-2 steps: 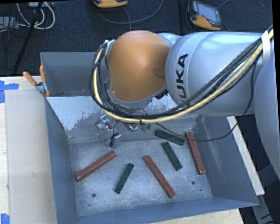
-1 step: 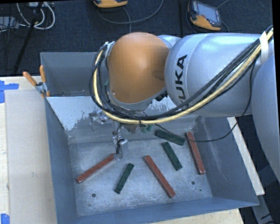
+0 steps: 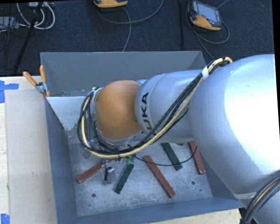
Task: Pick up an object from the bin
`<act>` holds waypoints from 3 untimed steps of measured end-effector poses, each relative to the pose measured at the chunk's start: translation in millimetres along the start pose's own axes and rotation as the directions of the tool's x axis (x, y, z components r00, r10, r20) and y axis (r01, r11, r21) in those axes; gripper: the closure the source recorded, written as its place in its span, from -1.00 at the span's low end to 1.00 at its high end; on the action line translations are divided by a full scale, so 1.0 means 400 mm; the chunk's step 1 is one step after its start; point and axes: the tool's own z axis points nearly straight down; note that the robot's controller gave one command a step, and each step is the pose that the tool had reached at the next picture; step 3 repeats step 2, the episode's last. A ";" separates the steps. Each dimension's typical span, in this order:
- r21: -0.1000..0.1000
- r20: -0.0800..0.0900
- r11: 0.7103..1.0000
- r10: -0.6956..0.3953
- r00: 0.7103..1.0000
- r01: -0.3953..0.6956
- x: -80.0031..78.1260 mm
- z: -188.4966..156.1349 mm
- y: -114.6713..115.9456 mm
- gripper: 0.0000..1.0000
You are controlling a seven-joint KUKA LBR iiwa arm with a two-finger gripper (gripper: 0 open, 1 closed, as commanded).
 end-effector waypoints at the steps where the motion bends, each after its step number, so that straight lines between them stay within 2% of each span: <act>1: 0.001 0.006 1.000 0.005 1.000 -0.005 -0.004 -0.011 -0.003 1.00; 2: 0.006 0.016 0.980 -0.198 0.980 0.198 0.019 -0.427 0.021 1.00; 3: 0.006 0.016 0.980 -0.198 0.980 0.198 0.019 -0.427 0.021 1.00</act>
Offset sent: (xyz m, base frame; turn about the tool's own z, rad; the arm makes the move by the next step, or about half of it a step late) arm 0.0000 0.0000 0.0000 0.0000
